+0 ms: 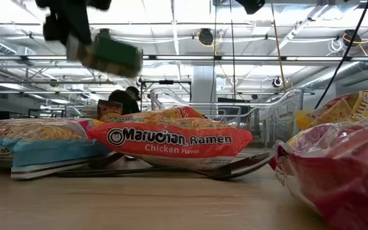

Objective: Pick & Place Food Item
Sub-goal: Put the green seasoning bottle into the top left transparent container

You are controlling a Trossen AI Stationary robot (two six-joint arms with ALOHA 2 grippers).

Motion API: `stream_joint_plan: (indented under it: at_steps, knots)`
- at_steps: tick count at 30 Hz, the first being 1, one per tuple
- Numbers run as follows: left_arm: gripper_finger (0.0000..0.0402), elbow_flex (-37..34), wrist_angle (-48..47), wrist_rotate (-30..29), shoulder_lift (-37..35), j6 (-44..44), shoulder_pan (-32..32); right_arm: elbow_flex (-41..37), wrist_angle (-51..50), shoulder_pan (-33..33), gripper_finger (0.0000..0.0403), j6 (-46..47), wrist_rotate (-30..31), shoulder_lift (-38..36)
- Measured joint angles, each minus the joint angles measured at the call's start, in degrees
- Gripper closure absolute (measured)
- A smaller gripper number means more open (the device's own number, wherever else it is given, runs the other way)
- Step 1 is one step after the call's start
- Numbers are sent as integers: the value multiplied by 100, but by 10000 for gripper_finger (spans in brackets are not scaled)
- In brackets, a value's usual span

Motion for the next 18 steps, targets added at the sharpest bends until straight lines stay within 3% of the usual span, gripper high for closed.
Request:
stream_joint_plan:
  at_steps: [3,8,13,18]
  knots:
    - [208,672,-659,-4,175,115,-169,99,277,-171,46,-104,-17,326]
    - [208,1477,-1141,7,610,460,-277,869,-398,-609,46,189,-136,998]
    - [208,1992,-1056,-73,1077,1108,-307,1545,-567,-961,46,279,-978,1774]
    - [208,2232,-972,-209,1299,1422,-346,1694,-227,-1155,46,546,-1612,2164]
